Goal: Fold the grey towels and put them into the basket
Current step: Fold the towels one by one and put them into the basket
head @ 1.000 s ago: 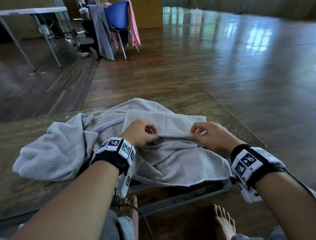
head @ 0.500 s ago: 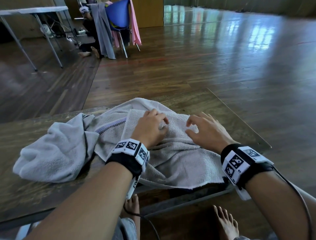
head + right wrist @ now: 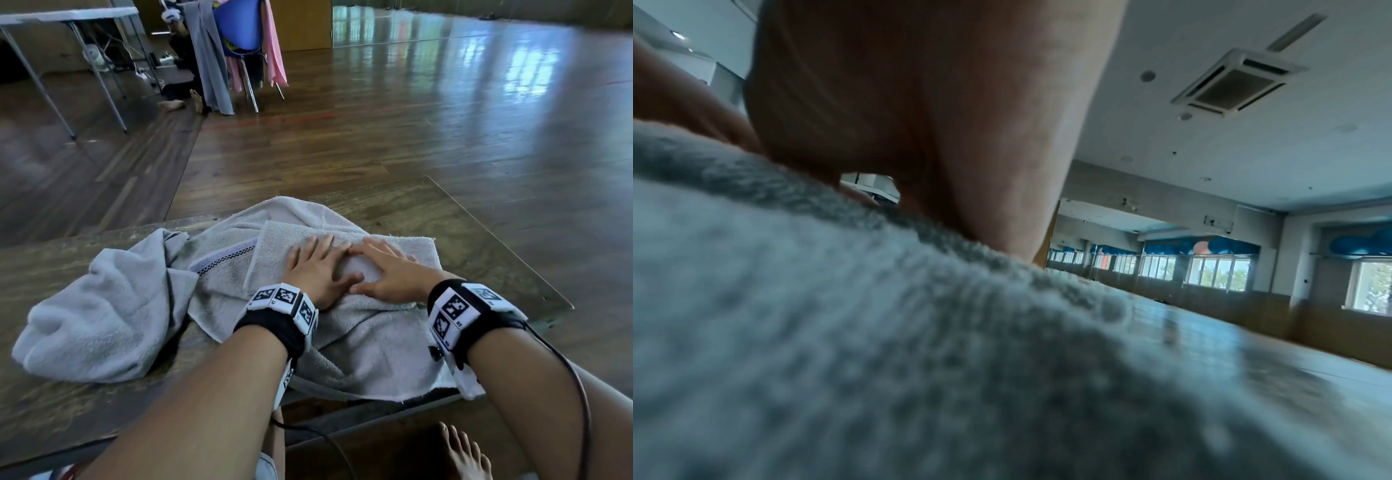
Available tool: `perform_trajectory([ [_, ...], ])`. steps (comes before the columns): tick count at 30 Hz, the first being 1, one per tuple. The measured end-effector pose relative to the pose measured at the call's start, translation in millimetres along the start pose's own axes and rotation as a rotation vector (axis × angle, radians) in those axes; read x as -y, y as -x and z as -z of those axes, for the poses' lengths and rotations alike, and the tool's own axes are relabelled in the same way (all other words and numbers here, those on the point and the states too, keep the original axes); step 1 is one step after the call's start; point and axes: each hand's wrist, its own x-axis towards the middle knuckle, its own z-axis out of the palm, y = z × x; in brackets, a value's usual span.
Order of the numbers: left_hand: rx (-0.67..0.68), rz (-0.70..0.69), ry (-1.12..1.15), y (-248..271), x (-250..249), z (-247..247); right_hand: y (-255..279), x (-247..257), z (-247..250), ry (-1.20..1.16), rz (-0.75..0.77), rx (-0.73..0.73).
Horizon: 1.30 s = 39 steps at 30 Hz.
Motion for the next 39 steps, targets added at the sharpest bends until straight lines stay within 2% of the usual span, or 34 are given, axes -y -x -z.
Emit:
perform_trajectory([
  [6,0.038,0.025,-0.029,0,11,0,-3,-9,-2,0.053,-0.083,0.092],
  [18,0.033,0.162,0.023,4,32,5,-2,-15,-1,0.095,-0.205,0.136],
  [33,0.005,0.277,0.060,10,56,8,17,-21,8,0.072,-0.334,0.112],
  [39,-0.025,0.387,0.085,24,73,10,18,-18,8,0.094,-0.351,0.114],
])
